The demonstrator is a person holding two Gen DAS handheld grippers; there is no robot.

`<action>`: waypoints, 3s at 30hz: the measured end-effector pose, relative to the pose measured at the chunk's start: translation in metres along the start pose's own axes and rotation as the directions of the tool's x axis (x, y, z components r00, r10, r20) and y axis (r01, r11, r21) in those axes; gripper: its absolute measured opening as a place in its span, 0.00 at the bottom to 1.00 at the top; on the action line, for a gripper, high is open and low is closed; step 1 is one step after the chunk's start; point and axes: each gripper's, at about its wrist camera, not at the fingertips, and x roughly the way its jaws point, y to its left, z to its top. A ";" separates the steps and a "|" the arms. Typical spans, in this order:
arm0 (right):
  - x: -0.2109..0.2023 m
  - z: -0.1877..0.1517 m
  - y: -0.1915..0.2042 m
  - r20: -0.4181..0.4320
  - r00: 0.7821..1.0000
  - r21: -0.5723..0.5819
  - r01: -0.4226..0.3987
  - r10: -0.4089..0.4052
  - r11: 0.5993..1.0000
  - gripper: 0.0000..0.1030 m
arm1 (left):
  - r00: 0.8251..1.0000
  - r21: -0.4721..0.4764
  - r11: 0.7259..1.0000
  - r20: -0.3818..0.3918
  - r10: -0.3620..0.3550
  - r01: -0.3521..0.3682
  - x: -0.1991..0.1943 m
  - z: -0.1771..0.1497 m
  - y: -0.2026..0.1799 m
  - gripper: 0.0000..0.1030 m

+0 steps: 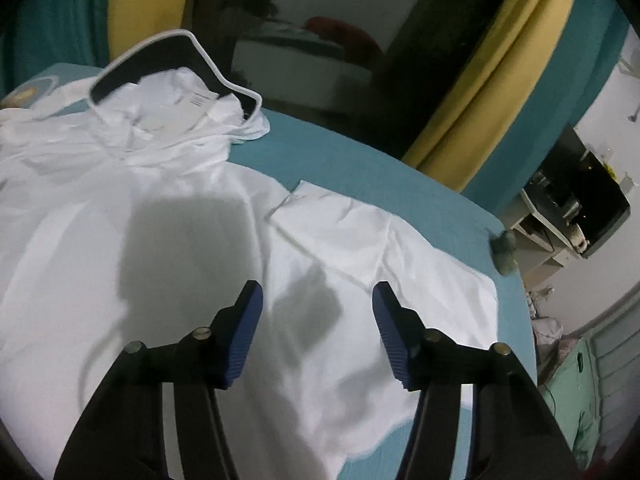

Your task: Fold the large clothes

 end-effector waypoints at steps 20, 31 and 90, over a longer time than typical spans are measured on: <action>-0.050 0.064 0.034 0.182 0.983 0.009 -0.020 0.018 1.000 0.01 | 0.999 -0.030 0.999 0.043 -0.028 0.030 -0.011 0.002 0.026 0.80; -0.067 0.114 0.152 0.203 0.960 -0.124 -0.171 0.193 0.978 0.01 | 0.997 -0.065 0.998 0.067 -0.024 0.028 -0.035 -0.009 0.077 0.80; -0.058 -0.006 0.054 0.068 0.962 0.244 -0.271 0.263 0.931 0.57 | 0.977 0.061 0.991 -0.185 -0.109 0.122 0.147 0.136 0.138 0.02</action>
